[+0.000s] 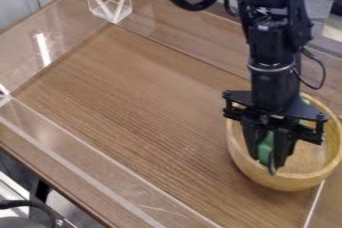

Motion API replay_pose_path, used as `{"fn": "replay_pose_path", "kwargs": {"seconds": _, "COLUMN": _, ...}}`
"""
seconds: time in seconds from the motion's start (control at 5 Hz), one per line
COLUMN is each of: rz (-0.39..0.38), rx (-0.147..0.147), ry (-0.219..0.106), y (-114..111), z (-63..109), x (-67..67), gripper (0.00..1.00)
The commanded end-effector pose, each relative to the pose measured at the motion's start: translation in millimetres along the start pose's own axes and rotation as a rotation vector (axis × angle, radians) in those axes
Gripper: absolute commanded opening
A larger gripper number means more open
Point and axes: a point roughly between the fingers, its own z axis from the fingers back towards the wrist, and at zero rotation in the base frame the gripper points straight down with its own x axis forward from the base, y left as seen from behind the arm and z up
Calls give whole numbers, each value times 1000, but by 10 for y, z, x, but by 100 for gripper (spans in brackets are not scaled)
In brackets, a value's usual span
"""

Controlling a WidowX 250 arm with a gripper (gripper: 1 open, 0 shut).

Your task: Put the green block in the brown bowl

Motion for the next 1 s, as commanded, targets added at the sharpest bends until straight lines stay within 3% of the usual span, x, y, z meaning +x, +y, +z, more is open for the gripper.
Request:
{"fn": "replay_pose_path", "kwargs": {"seconds": 0.0, "rz": -12, "rx": -11, "ry": -49, "y": -19, "z": 116, "x": 117, "gripper": 0}}
{"fn": "replay_pose_path", "kwargs": {"seconds": 0.8, "rz": -4, "rx": -18, "ry": -29, "y": 20, "z": 121, "x": 129, "gripper": 0}}
